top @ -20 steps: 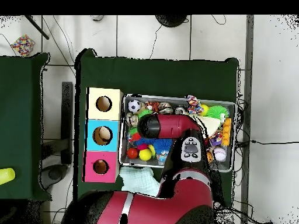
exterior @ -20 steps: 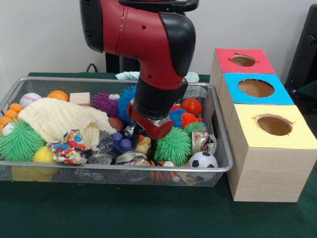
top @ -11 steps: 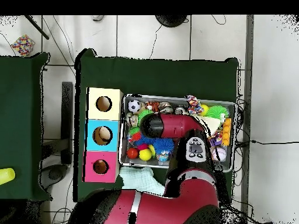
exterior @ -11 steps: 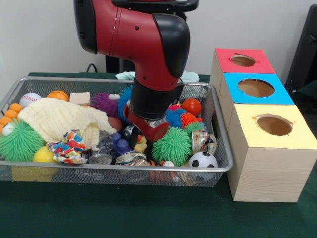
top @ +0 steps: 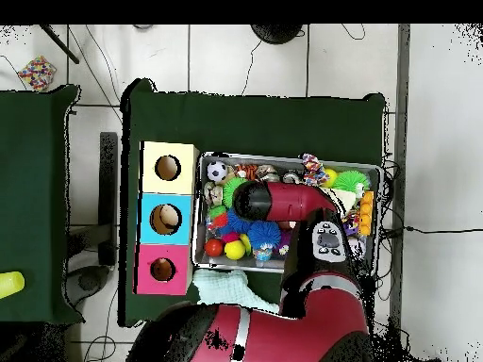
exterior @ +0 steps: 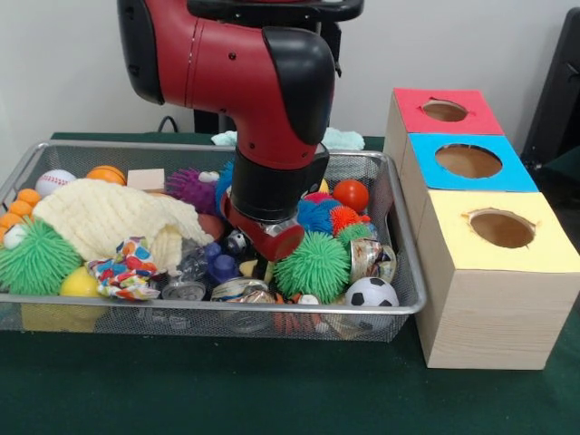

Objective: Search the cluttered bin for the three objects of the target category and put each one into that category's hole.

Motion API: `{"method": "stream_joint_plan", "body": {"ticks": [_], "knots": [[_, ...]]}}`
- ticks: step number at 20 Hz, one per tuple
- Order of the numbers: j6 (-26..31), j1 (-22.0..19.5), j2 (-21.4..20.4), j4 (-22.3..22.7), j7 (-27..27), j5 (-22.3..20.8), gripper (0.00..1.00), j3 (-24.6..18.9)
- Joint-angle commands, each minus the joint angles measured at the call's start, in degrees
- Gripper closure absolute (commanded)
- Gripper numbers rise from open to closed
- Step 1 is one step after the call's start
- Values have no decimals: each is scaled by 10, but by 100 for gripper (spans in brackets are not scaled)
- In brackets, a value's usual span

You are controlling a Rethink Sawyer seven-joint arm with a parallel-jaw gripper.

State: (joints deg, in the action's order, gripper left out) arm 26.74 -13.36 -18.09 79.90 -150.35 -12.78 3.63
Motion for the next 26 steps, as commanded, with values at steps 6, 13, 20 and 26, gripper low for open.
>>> {"method": "stream_joint_plan", "body": {"ticks": [6,13,20,26], "knots": [[151,-29,-77,82,65,27,100,-77],[168,-19,-188,111,37,29,100,-56],[175,3,-228,84,5,14,100,-24],[191,17,-254,95,-28,36,100,-21]]}}
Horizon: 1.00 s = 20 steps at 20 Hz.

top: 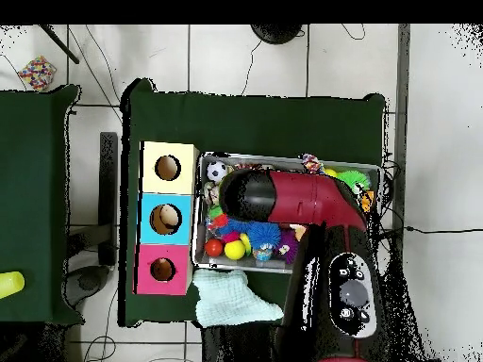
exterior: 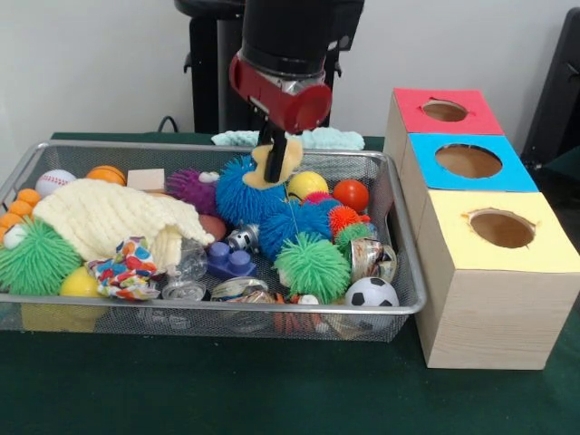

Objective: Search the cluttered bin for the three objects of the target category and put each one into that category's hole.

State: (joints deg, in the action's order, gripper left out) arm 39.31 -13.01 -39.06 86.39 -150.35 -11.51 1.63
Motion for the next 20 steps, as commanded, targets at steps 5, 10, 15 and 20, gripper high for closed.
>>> {"method": "stream_joint_plan", "body": {"ticks": [5,10,15,20], "knots": [[56,55,-60,47,-76,25,100,29],[95,84,-80,41,-91,38,100,53],[119,95,-85,24,-82,43,100,69],[142,86,-98,15,-53,45,100,75]]}}
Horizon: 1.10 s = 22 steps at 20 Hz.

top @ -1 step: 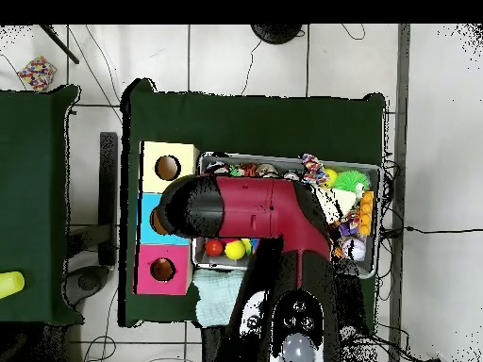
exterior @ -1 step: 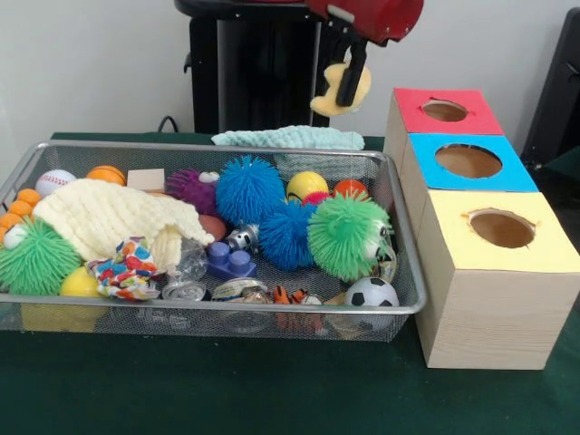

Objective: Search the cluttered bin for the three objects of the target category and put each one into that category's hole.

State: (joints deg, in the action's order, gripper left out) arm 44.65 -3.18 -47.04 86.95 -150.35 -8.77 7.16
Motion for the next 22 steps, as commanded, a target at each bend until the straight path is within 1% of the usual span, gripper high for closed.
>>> {"method": "stream_joint_plan", "body": {"ticks": [1,6,10,12,13,15,16,17,20,22], "knots": [[96,-14,-24,6,-46,16,100,22],[127,-22,-48,2,-19,10,100,30],[154,-21,-65,-4,-13,7,100,37],[134,-27,-60,1,-12,7,100,34],[135,-29,-59,2,-11,9,100,32],[173,-20,-71,-21,-8,-6,100,43],[173,-21,-74,-24,-3,-8,100,43],[155,-28,-71,-14,1,-1,100,38],[33,-57,-32,31,0,11,100,12],[-27,-71,-13,57,-3,17,100,-2]]}}
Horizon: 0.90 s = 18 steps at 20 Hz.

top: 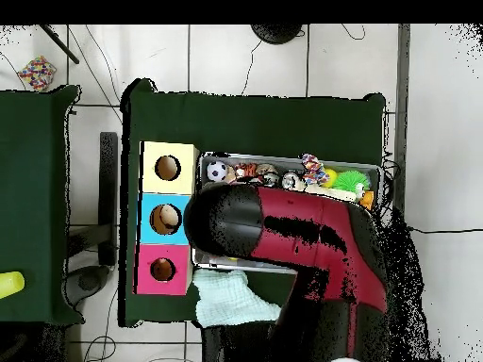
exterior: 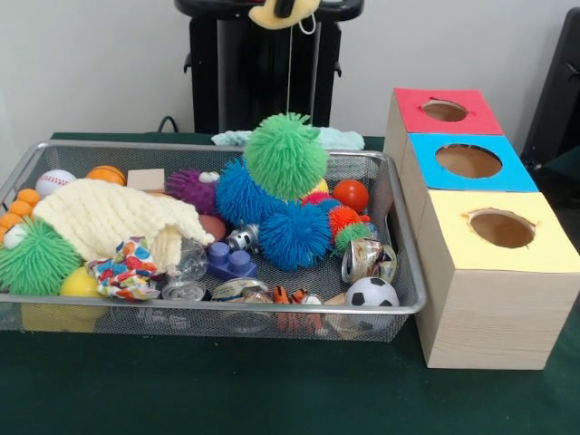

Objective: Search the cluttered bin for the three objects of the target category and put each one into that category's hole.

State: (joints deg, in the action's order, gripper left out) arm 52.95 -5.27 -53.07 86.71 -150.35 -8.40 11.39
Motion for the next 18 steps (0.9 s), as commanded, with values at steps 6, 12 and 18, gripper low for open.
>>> {"method": "stream_joint_plan", "body": {"ticks": [6,12,18], "knots": [[33,-34,-7,8,27,0,100,-21],[-202,-86,95,83,2,15,100,-78],[-9,-55,15,36,27,12,100,-41]]}}
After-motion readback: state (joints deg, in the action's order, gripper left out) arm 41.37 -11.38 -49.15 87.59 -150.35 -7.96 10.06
